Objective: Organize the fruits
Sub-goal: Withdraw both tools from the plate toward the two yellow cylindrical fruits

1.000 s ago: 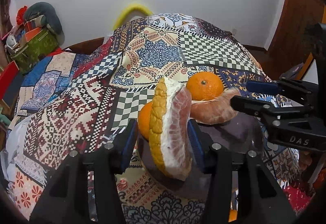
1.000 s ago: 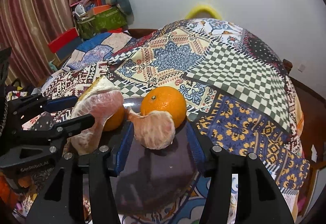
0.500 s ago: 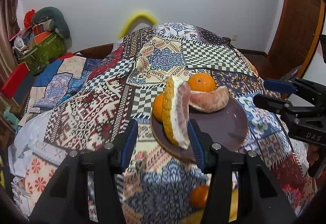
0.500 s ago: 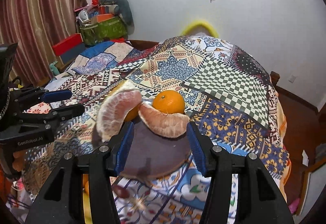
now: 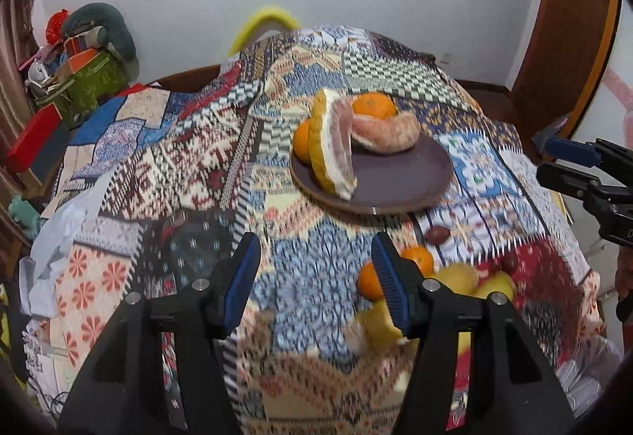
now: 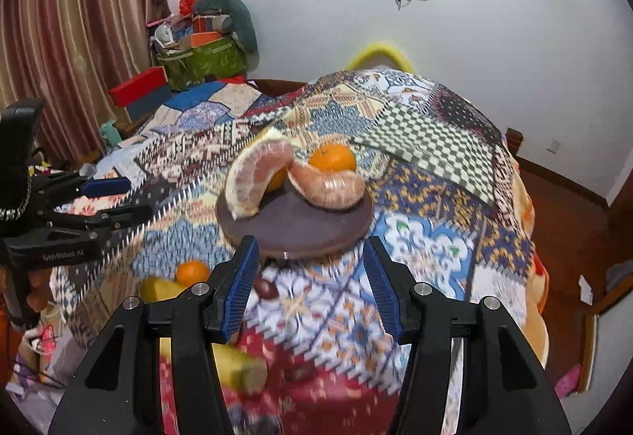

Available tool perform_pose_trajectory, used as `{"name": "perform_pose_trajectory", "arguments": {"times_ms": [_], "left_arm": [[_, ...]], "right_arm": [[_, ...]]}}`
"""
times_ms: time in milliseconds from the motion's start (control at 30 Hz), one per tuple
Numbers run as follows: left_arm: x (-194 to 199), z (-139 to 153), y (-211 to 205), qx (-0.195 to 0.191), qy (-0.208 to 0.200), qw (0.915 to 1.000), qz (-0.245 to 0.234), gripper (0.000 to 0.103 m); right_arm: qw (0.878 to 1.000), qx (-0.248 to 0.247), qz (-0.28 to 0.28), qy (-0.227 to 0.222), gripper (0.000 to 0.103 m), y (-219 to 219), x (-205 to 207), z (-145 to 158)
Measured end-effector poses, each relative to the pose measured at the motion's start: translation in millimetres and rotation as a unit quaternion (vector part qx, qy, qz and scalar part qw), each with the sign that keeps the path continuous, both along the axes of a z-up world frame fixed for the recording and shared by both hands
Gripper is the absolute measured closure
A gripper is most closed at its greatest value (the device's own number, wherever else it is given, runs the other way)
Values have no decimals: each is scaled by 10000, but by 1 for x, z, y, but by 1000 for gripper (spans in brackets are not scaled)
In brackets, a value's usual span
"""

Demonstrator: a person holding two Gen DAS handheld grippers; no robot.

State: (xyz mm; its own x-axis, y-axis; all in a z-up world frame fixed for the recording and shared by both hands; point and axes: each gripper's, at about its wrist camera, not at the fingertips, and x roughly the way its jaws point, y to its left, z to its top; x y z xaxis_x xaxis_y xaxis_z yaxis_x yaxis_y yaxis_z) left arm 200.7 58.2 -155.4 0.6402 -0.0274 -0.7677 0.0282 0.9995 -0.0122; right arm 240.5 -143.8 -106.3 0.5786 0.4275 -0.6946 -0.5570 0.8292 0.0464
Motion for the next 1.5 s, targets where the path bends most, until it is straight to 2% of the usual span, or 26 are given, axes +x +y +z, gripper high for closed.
{"name": "perform_pose_trajectory", "arguments": {"times_ms": [367, 600, 900, 1000, 1133, 1500], "left_arm": [[-34, -38, -5, -69, 541, 9985, -76, 42], [-39, -58, -14, -112, 797, 9966, -145, 38], [-31, -62, -22, -49, 864, 9959, -256, 37], [-34, -61, -26, 14, 850, 9959, -323, 37], [-35, -63, -29, -113, 897, 9951, -394, 37], [-35, -65, -59, -104, 880, 9938, -669, 35]], "right_arm": [[9993, -113, -74, 350, 50, -21, -40, -23], [9980, -259, 69, 575, 50, -14, -57, -45], [9938, -452, 213, 989, 50, -2, -65, -75], [9930, -575, 251, 1004, 50, 1, -66, -83], [9928, -582, 298, 1002, 50, 2, -63, -84], [9942, -556, 3, 924, 50, 0, -45, -83]]}}
